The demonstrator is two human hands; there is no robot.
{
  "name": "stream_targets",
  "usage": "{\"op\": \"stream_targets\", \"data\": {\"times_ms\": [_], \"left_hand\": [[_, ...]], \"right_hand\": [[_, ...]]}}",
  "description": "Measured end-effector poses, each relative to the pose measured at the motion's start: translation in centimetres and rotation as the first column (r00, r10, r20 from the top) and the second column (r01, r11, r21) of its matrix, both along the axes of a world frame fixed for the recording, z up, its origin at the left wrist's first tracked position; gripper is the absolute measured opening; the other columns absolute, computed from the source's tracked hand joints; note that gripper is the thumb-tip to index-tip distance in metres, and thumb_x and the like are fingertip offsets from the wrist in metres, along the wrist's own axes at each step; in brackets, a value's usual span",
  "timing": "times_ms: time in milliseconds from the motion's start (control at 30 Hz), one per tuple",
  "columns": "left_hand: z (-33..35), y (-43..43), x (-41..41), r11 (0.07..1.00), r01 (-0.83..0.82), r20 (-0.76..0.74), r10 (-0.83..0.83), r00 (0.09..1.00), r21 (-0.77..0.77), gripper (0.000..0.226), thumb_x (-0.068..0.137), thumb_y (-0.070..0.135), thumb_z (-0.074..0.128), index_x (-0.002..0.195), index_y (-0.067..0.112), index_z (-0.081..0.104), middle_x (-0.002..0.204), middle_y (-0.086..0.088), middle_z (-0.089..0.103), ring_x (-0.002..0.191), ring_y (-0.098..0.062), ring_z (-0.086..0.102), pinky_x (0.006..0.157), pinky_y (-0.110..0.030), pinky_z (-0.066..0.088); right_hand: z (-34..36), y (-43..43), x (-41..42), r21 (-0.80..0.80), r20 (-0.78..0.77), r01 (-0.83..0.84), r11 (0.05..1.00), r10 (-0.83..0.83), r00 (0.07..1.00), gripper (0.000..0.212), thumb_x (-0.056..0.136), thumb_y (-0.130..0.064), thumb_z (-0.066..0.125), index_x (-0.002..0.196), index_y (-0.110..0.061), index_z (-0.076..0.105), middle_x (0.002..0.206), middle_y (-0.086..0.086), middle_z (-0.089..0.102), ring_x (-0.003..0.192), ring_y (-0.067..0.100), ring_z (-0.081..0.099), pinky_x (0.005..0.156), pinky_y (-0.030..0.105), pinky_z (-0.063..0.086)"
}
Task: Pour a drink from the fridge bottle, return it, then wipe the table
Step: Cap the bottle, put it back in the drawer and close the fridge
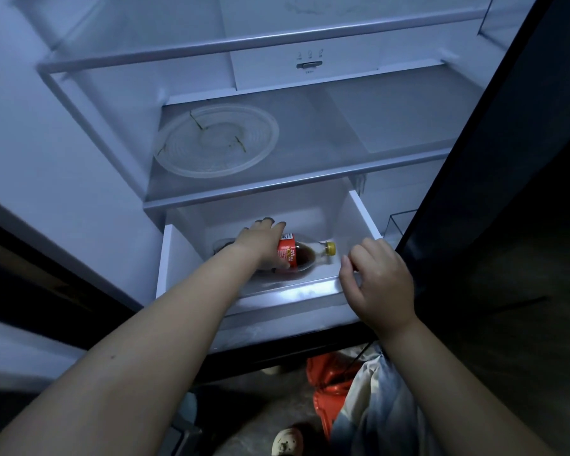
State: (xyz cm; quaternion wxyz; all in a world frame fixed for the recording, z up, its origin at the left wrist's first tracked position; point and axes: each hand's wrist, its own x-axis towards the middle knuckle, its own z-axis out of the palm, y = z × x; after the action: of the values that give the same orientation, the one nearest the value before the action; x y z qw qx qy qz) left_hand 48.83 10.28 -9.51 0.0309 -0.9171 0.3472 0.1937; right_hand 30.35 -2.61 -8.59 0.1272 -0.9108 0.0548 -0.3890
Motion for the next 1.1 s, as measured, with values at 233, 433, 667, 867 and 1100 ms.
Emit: {"op": "stream_targets", "data": {"times_ms": [233, 433, 667, 867, 1100], "left_hand": [[5.4, 3.0, -7.5, 0.903, -0.169, -0.018, 0.176, 0.984, -0.395, 0.043, 0.098, 0.038, 0.043, 0.136, 0.02, 0.049, 0.139, -0.005, 0.05, 0.128, -0.023, 0.045, 0.103, -0.035, 0.038], [3.2, 8.9, -14.4, 0.862, 0.024, 0.406, 0.214, 0.889, -0.506, 0.051, 0.09, 0.044, 0.033, 0.122, 0.013, 0.059, 0.116, -0.005, 0.062, 0.108, -0.028, 0.058, 0.094, -0.042, 0.04], [-1.5, 12.4, -16.6, 0.921, 0.082, 0.626, 0.191, 0.756, -0.38, 0.065, 0.09, 0.042, 0.04, 0.146, 0.012, 0.03, 0.151, -0.013, 0.035, 0.141, -0.03, 0.026, 0.115, -0.046, 0.015], [-3.3, 12.5, -17.0, 0.919, 0.086, 0.687, 0.222, 0.692, -0.384, 0.073, 0.088, 0.041, 0.043, 0.15, 0.012, 0.018, 0.156, -0.016, 0.02, 0.144, -0.034, 0.017, 0.117, -0.048, 0.013], [-4.5, 12.3, -16.5, 0.923, 0.098, 0.732, 0.228, 0.642, -0.373, 0.08, 0.09, 0.046, 0.039, 0.152, 0.012, 0.002, 0.159, -0.015, 0.001, 0.146, -0.035, 0.007, 0.119, -0.047, 0.001]], "right_hand": [[0.0, 0.1, -0.1, 0.0, 0.004, -0.015, 1.0, 0.015, 1.0, 0.027, 0.088, -0.016, 0.045, 0.062, -0.008, 0.044, 0.062, 0.006, 0.043, 0.062, 0.021, 0.039, 0.058, 0.029, 0.028], [0.0, 0.1, -0.3, -0.001, 0.007, -0.022, 1.0, 0.022, 1.0, 0.027, 0.087, -0.014, 0.047, 0.062, -0.008, 0.041, 0.063, 0.007, 0.041, 0.061, 0.025, 0.04, 0.058, 0.031, 0.025], [-0.2, 0.4, -0.7, 0.007, 0.032, -0.01, 1.0, 0.01, 0.999, 0.03, 0.09, -0.015, 0.047, 0.062, -0.007, 0.04, 0.064, 0.008, 0.04, 0.061, 0.025, 0.039, 0.057, 0.034, 0.029], [-2.6, 2.1, -3.4, 0.007, 0.031, -0.026, 1.0, 0.026, 0.999, 0.024, 0.088, -0.022, 0.049, 0.103, -0.005, 0.059, 0.106, 0.015, 0.059, 0.103, 0.029, 0.05, 0.094, 0.038, 0.036], [-6.8, 4.2, -5.2, -0.126, -0.163, -0.024, 0.992, 0.003, 0.987, 0.07, 0.094, -0.032, 0.039, 0.151, -0.008, 0.007, 0.158, 0.016, 0.004, 0.146, 0.035, 0.004, 0.119, 0.045, 0.008]]}}
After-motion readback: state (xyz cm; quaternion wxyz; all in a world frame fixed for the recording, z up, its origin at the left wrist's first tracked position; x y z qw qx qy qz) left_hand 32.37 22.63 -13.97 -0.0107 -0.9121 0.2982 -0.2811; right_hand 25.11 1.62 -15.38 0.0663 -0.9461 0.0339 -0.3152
